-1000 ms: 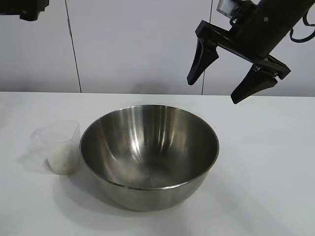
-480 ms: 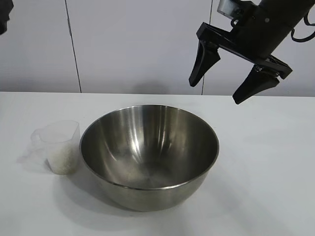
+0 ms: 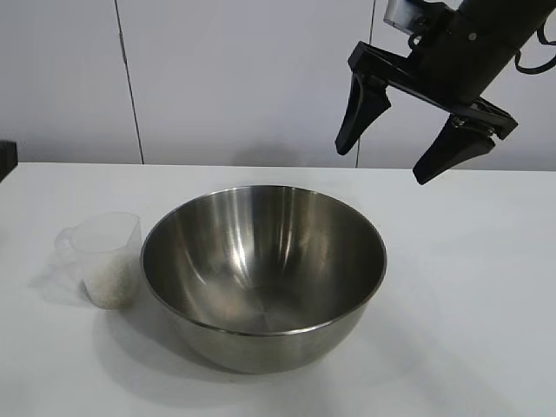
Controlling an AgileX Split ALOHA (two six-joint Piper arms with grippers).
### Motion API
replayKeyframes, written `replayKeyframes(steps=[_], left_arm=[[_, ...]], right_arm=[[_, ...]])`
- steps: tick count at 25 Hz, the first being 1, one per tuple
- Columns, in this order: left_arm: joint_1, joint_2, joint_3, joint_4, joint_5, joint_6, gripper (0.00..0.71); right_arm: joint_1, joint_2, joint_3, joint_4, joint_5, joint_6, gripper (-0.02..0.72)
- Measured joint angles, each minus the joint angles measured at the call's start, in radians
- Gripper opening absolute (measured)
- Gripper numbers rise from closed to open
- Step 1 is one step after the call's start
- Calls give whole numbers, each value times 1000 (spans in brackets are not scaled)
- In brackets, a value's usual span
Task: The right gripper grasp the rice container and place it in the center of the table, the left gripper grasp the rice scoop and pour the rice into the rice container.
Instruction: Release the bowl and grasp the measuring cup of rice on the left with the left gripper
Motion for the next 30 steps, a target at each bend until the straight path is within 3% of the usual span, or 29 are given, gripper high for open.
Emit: replayKeyframes(steps=[6,12,19,30], left_arm=[[0,119,18,41,-1,24,649],[0,236,17,91,-4,47,583],[0,374,-48,126,-11,48,573],[5,425,-135,131,-16,48,570]], right_arm=[[0,0,0,-2,0,-1,641],[0,0,0,-6,-1,-1,641],[0,0,0,-7,-1,-2,641],[0,0,0,-10,-1,-2,641]])
